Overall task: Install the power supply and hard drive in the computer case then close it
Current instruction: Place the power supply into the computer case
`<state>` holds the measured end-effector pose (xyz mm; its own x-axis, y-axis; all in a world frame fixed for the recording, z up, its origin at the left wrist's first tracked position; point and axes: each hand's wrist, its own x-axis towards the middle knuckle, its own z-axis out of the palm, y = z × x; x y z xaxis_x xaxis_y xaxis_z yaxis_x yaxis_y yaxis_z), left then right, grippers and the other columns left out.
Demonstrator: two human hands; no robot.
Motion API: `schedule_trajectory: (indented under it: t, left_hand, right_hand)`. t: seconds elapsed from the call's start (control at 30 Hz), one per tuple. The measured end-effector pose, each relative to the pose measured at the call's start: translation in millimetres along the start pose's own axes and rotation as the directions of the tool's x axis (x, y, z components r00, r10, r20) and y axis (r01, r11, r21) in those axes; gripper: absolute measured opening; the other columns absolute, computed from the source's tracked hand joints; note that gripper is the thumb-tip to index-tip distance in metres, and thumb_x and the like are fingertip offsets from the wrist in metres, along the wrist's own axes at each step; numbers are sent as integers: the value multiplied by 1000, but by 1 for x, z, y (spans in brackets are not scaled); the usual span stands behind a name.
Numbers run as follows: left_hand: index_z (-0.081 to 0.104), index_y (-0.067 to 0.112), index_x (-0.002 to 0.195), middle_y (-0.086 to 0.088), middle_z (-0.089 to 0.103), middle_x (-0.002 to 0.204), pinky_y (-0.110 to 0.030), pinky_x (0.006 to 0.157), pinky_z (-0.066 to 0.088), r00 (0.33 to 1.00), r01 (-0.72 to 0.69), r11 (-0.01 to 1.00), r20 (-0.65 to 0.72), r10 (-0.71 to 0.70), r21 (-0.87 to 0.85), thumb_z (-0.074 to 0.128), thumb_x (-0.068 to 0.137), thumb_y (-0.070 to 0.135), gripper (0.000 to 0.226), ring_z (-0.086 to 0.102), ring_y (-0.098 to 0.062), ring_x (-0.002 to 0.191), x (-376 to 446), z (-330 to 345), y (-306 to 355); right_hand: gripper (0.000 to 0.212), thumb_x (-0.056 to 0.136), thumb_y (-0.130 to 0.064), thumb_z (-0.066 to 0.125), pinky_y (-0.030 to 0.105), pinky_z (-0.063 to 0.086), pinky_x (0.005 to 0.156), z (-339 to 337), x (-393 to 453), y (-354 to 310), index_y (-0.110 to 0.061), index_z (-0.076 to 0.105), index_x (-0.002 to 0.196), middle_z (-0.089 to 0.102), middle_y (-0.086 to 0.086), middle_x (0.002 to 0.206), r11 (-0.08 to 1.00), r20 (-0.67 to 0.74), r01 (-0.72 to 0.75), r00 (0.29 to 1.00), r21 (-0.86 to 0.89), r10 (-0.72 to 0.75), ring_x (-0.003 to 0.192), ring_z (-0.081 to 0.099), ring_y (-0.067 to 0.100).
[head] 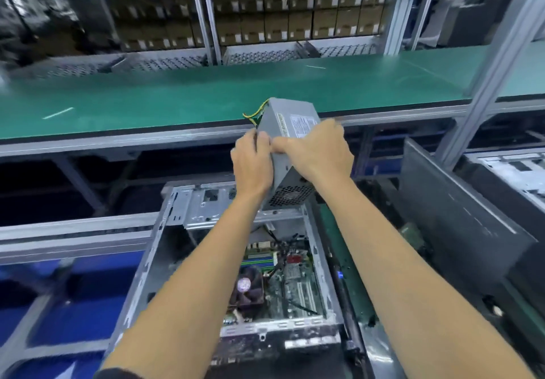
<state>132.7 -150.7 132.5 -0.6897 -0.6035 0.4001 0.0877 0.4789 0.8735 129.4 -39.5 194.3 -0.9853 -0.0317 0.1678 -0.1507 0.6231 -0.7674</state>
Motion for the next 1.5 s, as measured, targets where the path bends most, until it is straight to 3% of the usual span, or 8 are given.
schedule_trajectory:
  t: [0.33,0.47,0.6,0.87,1.07,1.3,1.4,1.5]
  left_hand:
    - [61,9,98,-10,60,102,-24,73,20,976,119,972,-205,-77,202,38,97,26,28,44,-28,101,-50,-115,-51]
    - [60,6,101,-11,58,101,-32,80,28,973,160,946,-208,-103,282,38,97,26,30,44,-30,100,-76,-146,-72]
    - [58,3,94,-16,59,101,-44,90,35,982,172,931,-124,-139,323,37,97,26,31,45,-31,100,-87,-162,-90]
    - [53,11,80,-6,57,88,-36,70,31,972,125,892,126,-197,435,34,96,31,32,47,-26,89,-79,-167,-126]
    - [54,5,79,-13,60,86,-43,73,42,945,-17,873,292,-145,487,36,96,24,32,53,-33,83,-75,-167,-135]
    - [62,13,91,-9,61,104,-44,88,48,909,326,892,157,-387,312,56,73,49,41,57,-26,97,-62,-185,-121]
    - [60,14,104,-10,65,111,-48,90,51,748,643,766,233,-621,-21,61,63,47,53,64,-30,97,-53,-195,-104]
    - [63,17,99,-8,68,98,-45,88,48,634,755,637,419,-650,-154,64,68,43,40,65,-29,86,-46,-207,-91]
  right_hand:
    - [78,52,-65,75,30,28,49,59,-93,-24,-9,51,100,54,3,102,989,325,-34,945,141,-14,68,50,15]
    - [56,46,-62,74,27,31,46,85,-123,-17,-13,56,68,61,0,74,986,370,-53,929,157,-9,55,54,15]
    - [56,51,-62,77,27,33,46,103,-143,-12,-13,53,64,56,-4,61,984,402,-120,914,129,59,53,54,15]
    - [84,45,-64,68,41,55,82,128,-154,-4,-8,64,108,63,5,111,950,477,-311,842,43,254,103,60,28]
    - [65,54,-57,74,32,39,60,138,-155,10,-8,63,95,64,2,96,924,480,-374,827,80,293,86,61,21]
    - [45,61,-46,77,37,43,76,116,-135,24,-26,65,100,56,-5,116,757,631,-578,718,305,294,100,55,18]
    - [62,44,-52,78,52,38,107,108,-128,26,-29,68,101,53,5,140,679,688,-629,682,380,247,128,49,32]
    - [83,31,-49,82,59,31,113,110,-129,30,-25,69,109,49,9,146,580,699,-663,683,473,211,135,44,36]
